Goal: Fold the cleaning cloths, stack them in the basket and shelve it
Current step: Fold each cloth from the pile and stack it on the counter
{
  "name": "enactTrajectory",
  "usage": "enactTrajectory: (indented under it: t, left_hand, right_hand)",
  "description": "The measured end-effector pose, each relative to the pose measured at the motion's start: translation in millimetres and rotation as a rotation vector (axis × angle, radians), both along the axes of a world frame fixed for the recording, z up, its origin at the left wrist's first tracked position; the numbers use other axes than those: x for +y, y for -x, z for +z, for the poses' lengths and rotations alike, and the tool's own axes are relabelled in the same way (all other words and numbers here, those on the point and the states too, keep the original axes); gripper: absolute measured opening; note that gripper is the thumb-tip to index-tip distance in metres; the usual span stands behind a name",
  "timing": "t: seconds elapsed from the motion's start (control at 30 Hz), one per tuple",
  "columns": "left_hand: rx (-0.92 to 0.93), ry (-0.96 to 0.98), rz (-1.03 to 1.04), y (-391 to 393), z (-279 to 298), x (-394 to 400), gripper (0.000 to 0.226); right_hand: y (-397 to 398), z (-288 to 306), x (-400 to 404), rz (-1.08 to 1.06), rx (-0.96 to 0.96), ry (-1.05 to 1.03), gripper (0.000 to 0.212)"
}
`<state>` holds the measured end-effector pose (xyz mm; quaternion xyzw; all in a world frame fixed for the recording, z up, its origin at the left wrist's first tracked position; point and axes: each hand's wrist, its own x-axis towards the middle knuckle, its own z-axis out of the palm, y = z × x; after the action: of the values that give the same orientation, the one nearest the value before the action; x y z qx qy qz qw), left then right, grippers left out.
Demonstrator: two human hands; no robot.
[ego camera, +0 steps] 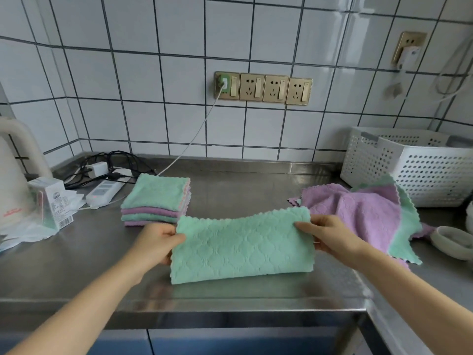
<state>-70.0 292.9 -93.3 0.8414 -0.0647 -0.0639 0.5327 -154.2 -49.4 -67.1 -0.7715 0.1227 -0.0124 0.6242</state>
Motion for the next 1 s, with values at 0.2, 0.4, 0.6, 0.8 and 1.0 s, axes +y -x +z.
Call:
enactTrajectory:
  t: [0.2, 0.4, 0.6, 0.8, 1.0]
  left_hand:
    - [-0.162, -0.170, 0.148, -8.7, -27.4, -18.0, 0.038]
    - [-0.279, -0.337, 0.189, -24.3, -36.2, -24.7, 0.032]
    - [-0.416, -0.379, 0.208, -15.3, -42.2, -27.3, 0.009]
    - [-0.414, -0.380, 0.241, -16.1, -48.8, -25.5, 0.018]
    - [-0.337, -0.426, 0.256, -20.2, -45.8, -29.3, 0.016]
  right_hand:
    - [-43.6, -42.2, 0.7, -0.145, 0.101, 0.569, 0.030]
    - [-54.5, -45.4, 10.0, -0.173, 0.006, 0.856, 0.039]
    - [-55.4, -59.2, 4.9, -0.196, -0.099, 0.826, 0.037]
    - [-51.1, -60.6, 6.4, -0.238, -0.097, 0.818, 0.035]
    - [-51.7, -53.5, 9.1, -0.232, 0.008, 0.826, 0.016]
